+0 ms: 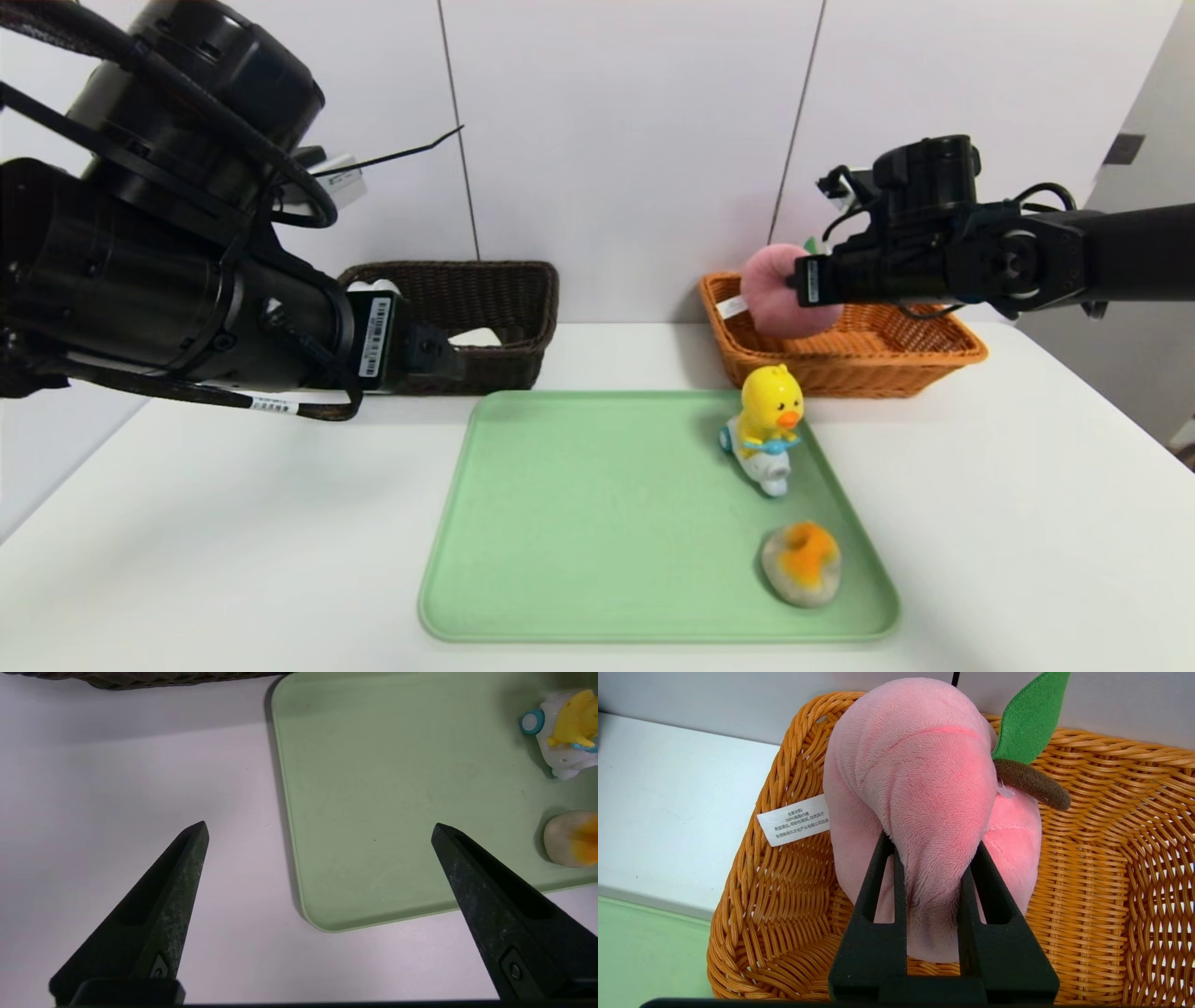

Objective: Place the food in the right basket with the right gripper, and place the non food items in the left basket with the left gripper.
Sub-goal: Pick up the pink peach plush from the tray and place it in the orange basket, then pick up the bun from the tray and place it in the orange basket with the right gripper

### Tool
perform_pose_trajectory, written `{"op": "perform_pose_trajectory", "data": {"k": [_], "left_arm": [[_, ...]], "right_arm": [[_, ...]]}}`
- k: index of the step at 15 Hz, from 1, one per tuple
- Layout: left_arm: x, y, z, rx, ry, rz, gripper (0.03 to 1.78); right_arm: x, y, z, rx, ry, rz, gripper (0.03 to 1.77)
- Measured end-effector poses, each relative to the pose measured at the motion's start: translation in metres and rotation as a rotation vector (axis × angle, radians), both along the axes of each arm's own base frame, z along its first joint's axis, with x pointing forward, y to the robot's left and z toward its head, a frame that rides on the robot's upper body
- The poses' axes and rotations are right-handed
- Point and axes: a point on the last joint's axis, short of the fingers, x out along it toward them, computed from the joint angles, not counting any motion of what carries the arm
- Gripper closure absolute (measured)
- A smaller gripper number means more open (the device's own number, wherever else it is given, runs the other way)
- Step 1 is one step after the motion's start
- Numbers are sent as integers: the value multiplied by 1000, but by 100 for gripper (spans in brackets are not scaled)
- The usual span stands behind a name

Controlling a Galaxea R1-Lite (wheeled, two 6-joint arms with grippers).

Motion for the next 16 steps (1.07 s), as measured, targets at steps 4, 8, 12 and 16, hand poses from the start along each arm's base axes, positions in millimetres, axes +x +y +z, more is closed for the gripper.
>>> {"op": "perform_pose_trajectory", "data": {"k": [4,8,12,16], "left_arm": [[1,-1,0,-4,-5,-1,12],[1,-1,0,-3,-4,-1,12],[0,0,0,-4,-5,1,12],[-2,2,2,-8,-11,2,12]], "right_arm": [[0,0,0,-3,1,1,85],[-2,0,3,-1,-6,2,53],[-18,-3,21,14,1,34,36],[-53,-6,46,21,24,60,25]]}}
